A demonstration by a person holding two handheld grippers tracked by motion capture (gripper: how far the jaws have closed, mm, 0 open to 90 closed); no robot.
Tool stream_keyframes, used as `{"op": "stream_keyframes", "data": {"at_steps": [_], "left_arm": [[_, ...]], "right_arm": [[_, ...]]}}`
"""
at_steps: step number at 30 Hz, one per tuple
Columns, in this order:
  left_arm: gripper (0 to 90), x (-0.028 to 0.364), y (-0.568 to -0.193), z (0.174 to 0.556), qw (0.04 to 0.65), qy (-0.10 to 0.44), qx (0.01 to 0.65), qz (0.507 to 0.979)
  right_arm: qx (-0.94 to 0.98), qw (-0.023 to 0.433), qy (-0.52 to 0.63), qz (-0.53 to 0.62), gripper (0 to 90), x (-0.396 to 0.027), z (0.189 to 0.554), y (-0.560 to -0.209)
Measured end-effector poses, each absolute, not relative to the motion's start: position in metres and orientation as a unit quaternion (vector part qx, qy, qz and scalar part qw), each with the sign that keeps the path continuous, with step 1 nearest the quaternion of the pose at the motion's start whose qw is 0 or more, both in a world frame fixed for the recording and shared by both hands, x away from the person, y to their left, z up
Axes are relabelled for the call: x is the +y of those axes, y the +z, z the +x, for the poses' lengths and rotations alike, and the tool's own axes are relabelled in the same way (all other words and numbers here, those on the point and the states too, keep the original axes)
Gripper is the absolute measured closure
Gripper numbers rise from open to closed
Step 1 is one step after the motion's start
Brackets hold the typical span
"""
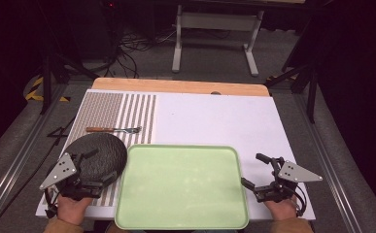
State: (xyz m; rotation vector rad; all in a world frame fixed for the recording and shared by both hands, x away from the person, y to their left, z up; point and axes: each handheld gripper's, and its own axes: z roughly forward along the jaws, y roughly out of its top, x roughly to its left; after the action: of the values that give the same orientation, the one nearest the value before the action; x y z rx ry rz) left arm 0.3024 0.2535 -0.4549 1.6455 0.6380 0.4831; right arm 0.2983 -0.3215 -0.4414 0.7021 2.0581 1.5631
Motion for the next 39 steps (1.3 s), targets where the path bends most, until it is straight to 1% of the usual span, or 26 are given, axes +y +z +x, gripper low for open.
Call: {"op": "stream_keyframes", "data": {"at_steps": [3, 5, 9, 13, 15, 16, 19, 21, 24, 33, 39], "left_arm": [[0.4, 0.254, -0.454, 0.307, 0.611, 0.184, 0.279, 0.718], [0.3, 0.254, -0.454, 0.307, 0.61, 0.185, 0.281, 0.717], [0.7, 0.255, -0.446, 0.313, 0.592, 0.173, 0.283, 0.734], [2.7, 0.255, -0.435, 0.322, 0.573, 0.169, 0.265, 0.756], [3.7, 0.254, -0.43, 0.327, 0.562, 0.175, 0.259, 0.766], [4.4, 0.252, -0.425, 0.332, 0.547, 0.182, 0.249, 0.778], [6.7, 0.251, -0.42, 0.337, 0.536, 0.182, 0.24, 0.789], [8.4, 0.247, -0.414, 0.349, 0.513, 0.164, 0.232, 0.81], [8.9, 0.245, -0.409, 0.359, 0.499, 0.157, 0.229, 0.821], [11.0, 0.247, -0.396, 0.393, 0.481, 0.136, 0.241, 0.832], [13.0, 0.248, -0.392, 0.424, 0.453, 0.134, 0.259, 0.843]], "right_arm": [[0.748, 0.225, 0.569, 0.255, 2.2, -0.321, 0.299, -0.443], [0.749, 0.225, 0.569, 0.254, 2.2, -0.321, 0.299, -0.443], [0.747, 0.226, 0.571, 0.254, 2.5, -0.322, 0.298, -0.443], [0.747, 0.221, 0.572, 0.256, 3.3, -0.323, 0.3, -0.444], [0.748, 0.22, 0.572, 0.255, 3.5, -0.323, 0.299, -0.444], [0.747, 0.22, 0.573, 0.255, 3.8, -0.323, 0.299, -0.444], [0.747, 0.22, 0.573, 0.254, 4.0, -0.324, 0.299, -0.445], [0.747, 0.218, 0.574, 0.256, 4.2, -0.325, 0.299, -0.445], [0.748, 0.216, 0.573, 0.254, 4.5, -0.325, 0.299, -0.445], [0.751, 0.209, 0.574, 0.251, 5.1, -0.324, 0.3, -0.446], [0.748, 0.203, 0.58, 0.251, 5.3, -0.328, 0.3, -0.447]]}}
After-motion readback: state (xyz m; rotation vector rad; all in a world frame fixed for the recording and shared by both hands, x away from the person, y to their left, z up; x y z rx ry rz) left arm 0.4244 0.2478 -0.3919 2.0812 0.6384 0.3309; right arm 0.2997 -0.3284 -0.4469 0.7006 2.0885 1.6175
